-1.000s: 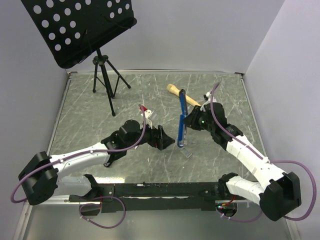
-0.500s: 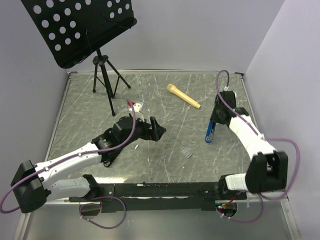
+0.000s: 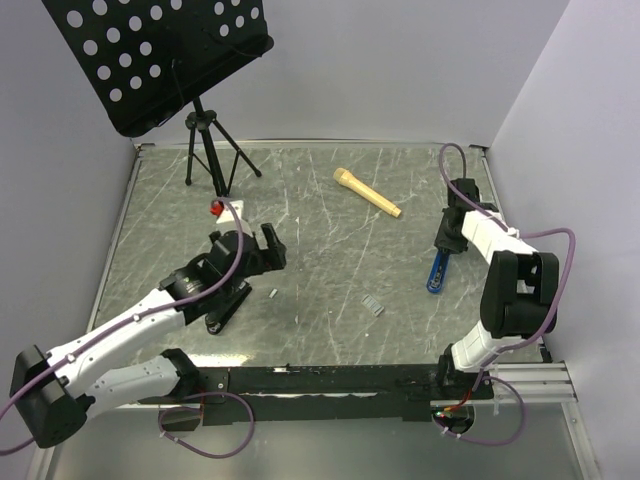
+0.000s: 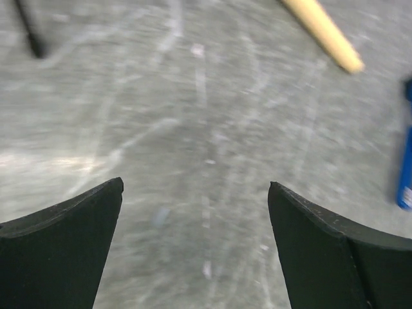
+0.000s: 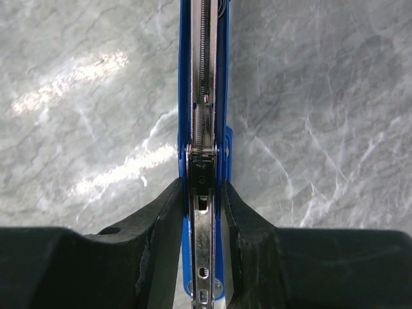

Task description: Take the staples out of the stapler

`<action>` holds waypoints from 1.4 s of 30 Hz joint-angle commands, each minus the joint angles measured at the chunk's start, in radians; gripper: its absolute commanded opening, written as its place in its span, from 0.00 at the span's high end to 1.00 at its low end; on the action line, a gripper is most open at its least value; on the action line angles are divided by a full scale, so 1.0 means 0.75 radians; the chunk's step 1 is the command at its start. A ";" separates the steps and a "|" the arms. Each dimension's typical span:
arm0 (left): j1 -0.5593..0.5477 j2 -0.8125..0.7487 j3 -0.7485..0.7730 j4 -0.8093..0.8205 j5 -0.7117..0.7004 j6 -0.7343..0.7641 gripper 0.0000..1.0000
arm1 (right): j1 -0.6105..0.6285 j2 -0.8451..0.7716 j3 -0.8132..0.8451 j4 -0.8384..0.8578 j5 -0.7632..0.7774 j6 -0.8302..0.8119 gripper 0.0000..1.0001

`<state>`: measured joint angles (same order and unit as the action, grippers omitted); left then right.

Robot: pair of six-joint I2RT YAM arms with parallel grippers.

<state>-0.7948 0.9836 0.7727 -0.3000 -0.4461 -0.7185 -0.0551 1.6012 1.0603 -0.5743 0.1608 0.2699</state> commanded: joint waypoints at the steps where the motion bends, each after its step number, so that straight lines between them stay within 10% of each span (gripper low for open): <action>1: 0.070 0.007 0.090 -0.238 -0.245 0.023 0.03 | -0.016 0.064 0.067 0.074 -0.010 -0.012 0.91; 23: 0.569 0.157 0.146 -0.526 0.141 -0.138 0.03 | 0.026 -0.159 -0.009 0.046 -0.139 0.059 0.33; 36: 0.565 0.422 0.299 -0.688 0.396 0.248 0.02 | 0.063 -0.362 -0.105 0.187 -0.237 0.068 0.29; 42: 0.524 0.668 0.375 -0.768 0.468 0.379 0.17 | 0.063 -0.349 -0.127 0.222 -0.274 0.070 0.29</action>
<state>-0.3721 1.3819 0.9951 -0.8059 -0.1490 -0.5335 -0.0082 1.3693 0.9829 -0.4587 -0.0147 0.3145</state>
